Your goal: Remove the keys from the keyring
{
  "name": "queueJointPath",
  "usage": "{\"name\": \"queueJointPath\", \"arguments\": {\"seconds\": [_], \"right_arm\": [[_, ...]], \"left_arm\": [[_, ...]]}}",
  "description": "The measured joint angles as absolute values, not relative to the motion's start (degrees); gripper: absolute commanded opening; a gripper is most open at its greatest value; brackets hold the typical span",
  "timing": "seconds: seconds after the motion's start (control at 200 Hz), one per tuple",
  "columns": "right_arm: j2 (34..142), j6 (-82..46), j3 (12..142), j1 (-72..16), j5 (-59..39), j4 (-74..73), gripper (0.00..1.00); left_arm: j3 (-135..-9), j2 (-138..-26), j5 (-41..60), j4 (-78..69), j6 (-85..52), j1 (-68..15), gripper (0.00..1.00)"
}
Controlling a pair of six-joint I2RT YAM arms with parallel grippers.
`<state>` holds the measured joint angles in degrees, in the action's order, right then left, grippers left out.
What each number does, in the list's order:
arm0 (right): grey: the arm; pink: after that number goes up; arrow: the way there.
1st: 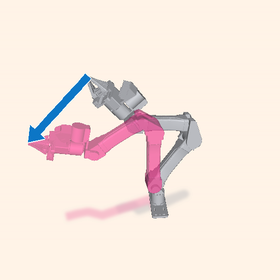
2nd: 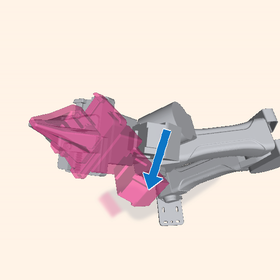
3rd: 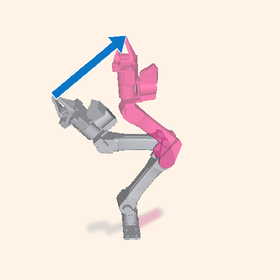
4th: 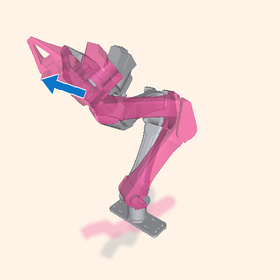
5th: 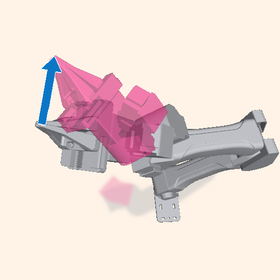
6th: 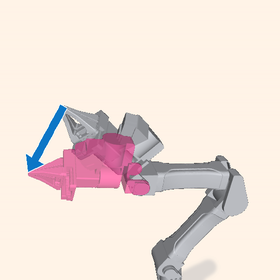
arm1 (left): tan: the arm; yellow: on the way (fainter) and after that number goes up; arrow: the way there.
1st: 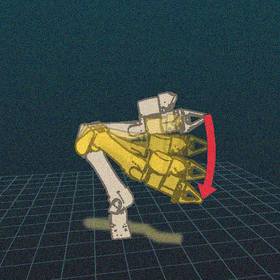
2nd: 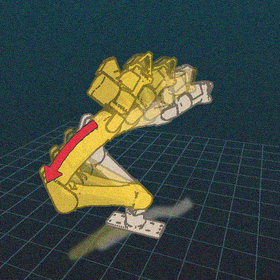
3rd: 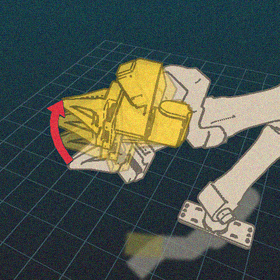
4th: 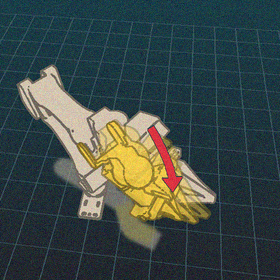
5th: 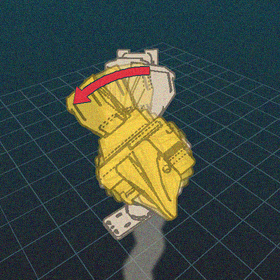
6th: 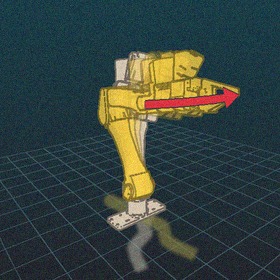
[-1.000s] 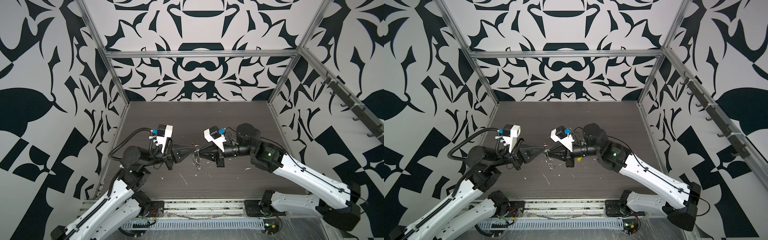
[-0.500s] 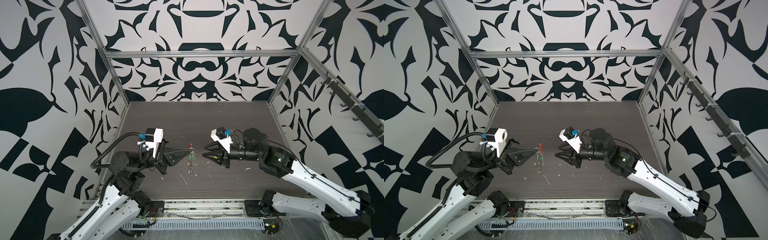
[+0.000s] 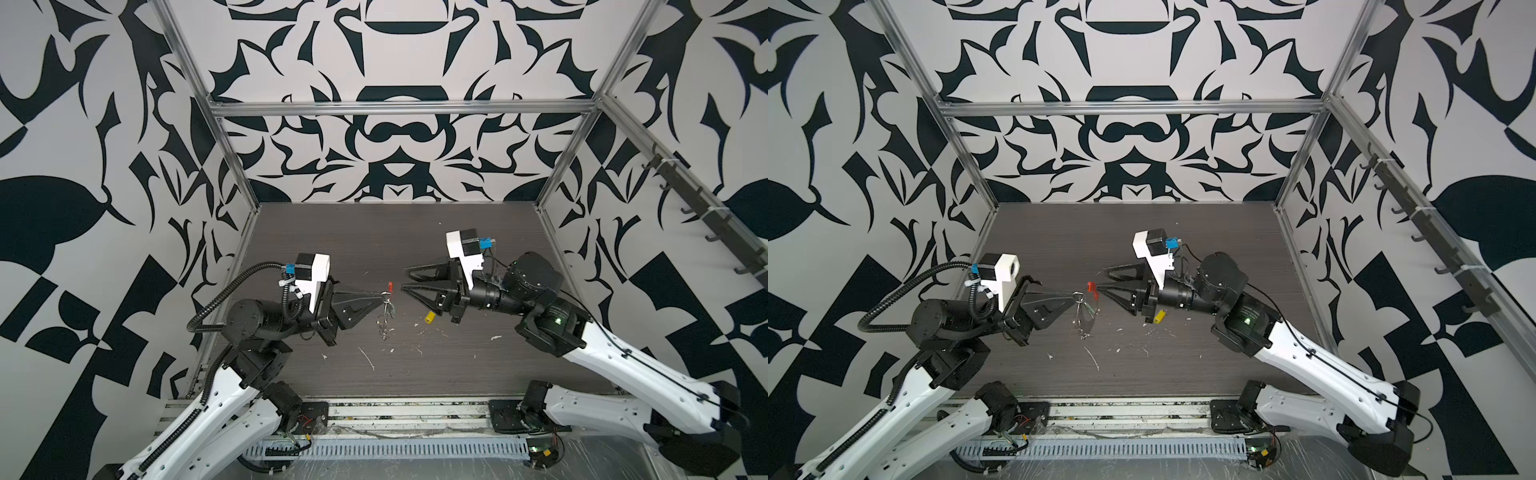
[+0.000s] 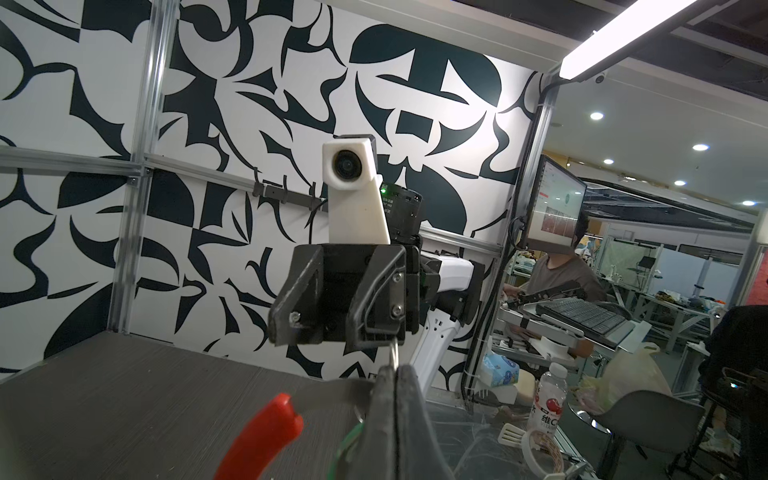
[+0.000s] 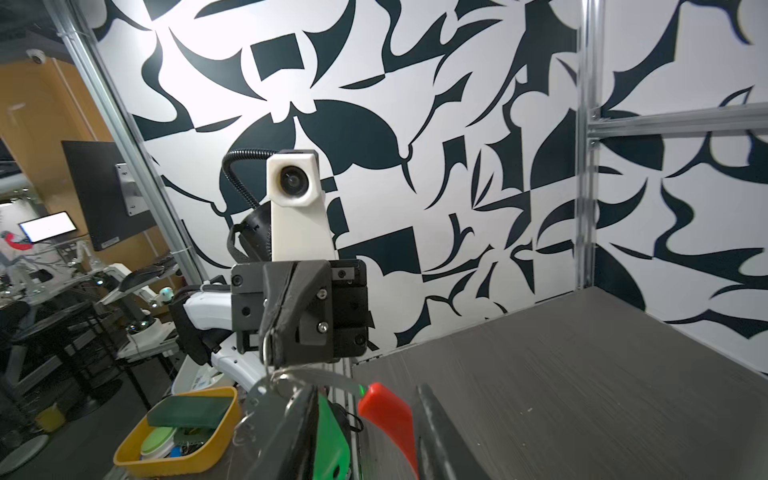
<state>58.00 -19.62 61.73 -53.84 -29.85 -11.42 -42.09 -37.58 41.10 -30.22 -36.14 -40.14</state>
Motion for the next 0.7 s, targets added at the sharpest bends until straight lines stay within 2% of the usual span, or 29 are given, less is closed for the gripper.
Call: {"name": "queueJointPath", "arguments": {"seconds": [0.35, 0.7], "right_arm": [[58.92, -23.24, 60.12, -56.82, -32.62, -19.05, 0.41], [59.00, -24.01, 59.59, -57.30, -33.43, -19.57, 0.29]], "left_arm": [[-41.58, -37.56, 39.79, -30.46, -36.18, -40.14, 0.00], [-40.75, -37.69, 39.24, -31.29, -36.42, -40.14, 0.00]]}}
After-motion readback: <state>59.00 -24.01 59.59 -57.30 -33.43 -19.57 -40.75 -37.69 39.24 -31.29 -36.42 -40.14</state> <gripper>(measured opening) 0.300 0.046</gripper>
